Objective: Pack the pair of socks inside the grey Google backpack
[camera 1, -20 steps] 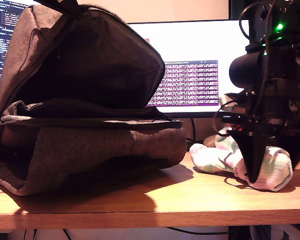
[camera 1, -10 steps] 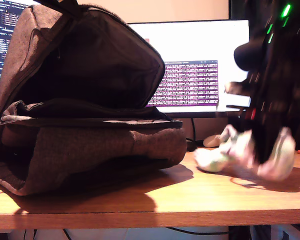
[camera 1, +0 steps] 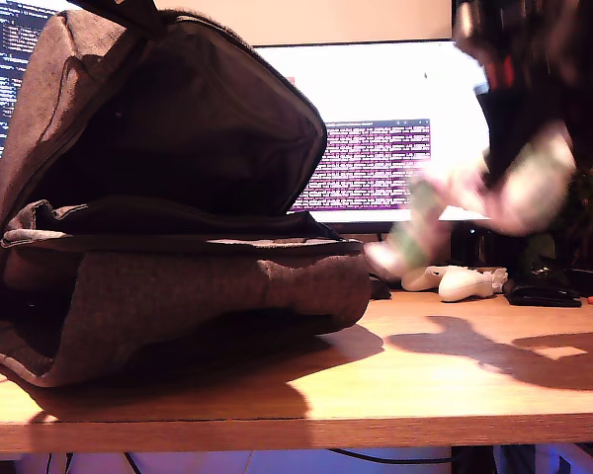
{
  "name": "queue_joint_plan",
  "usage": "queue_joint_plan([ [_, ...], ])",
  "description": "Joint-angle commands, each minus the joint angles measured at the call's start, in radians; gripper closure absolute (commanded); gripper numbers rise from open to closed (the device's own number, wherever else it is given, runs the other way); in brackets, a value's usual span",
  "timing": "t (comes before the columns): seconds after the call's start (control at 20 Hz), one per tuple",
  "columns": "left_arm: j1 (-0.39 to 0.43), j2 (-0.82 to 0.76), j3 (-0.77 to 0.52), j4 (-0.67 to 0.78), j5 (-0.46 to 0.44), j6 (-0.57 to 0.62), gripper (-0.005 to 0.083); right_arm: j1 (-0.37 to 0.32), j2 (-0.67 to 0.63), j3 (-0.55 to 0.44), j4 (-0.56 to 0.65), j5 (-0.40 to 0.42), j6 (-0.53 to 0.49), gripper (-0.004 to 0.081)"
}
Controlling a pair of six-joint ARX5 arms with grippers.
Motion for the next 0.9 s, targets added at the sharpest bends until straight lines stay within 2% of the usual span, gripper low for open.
queue_joint_plan([
  [0.0, 0.005, 0.003, 0.026, 0.039, 0.001, 0.003, 0.0795, 0.014, -0.015, -0.019, 0.016, -0.037, 0.015, 0.0783],
  [0.2, 0.011, 0.003, 0.026, 0.048, 0.002, 0.001, 0.0795, 0.049, -0.085, -0.056, 0.07, -0.047, 0.062, 0.0783],
  [0.35, 0.014, 0.003, 0.026, 0.053, 0.002, 0.0, 0.0795, 0.066, -0.173, -0.158, 0.166, -0.047, 0.112, 0.0783],
  [0.45, 0.014, 0.003, 0.026, 0.054, 0.009, 0.0, 0.0795, 0.075, -0.239, -0.262, 0.292, -0.048, 0.173, 0.0783],
  [0.6, 0.014, 0.003, 0.026, 0.056, 0.022, 0.0, 0.0795, 0.111, -0.299, -0.402, 0.54, -0.053, 0.335, 0.0783],
  [0.75, 0.014, 0.003, 0.027, 0.057, 0.037, -0.001, 0.0795, 0.174, -0.281, -0.484, 0.784, -0.095, 0.462, 0.0783],
  [0.85, 0.014, 0.003, 0.027, 0.057, 0.043, -0.002, 0.0795, 0.22, -0.246, -0.496, 0.969, -0.11, 0.55, 0.0783],
])
